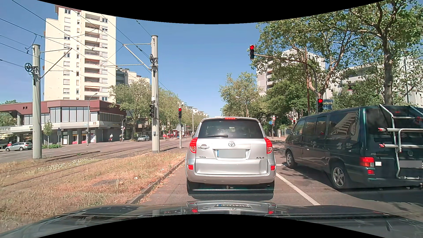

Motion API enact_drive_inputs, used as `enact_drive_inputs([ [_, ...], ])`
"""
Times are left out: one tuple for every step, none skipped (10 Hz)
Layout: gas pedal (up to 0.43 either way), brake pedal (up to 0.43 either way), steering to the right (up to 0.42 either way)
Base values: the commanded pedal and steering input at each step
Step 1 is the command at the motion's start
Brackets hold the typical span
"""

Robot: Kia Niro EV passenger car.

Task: Follow the waypoints while adhering to traffic rules and regulations

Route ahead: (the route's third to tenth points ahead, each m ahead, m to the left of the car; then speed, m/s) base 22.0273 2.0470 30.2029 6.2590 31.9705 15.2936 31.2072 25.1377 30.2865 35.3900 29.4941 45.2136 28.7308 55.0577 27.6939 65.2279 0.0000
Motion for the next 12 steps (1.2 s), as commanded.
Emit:
enact_drive_inputs([
  [0.0,0.213,-0.004],
  [0.0,0.213,-0.004],
  [0.0,0.213,-0.004],
  [0.0,0.213,-0.004],
  [0.0,0.213,-0.004],
  [0.0,0.213,-0.004],
  [0.0,0.213,-0.004],
  [0.0,0.22,-0.004],
  [0.0,0.213,-0.004],
  [0.0,0.213,-0.004],
  [0.0,0.213,-0.004],
  [0.0,0.213,-0.004],
])
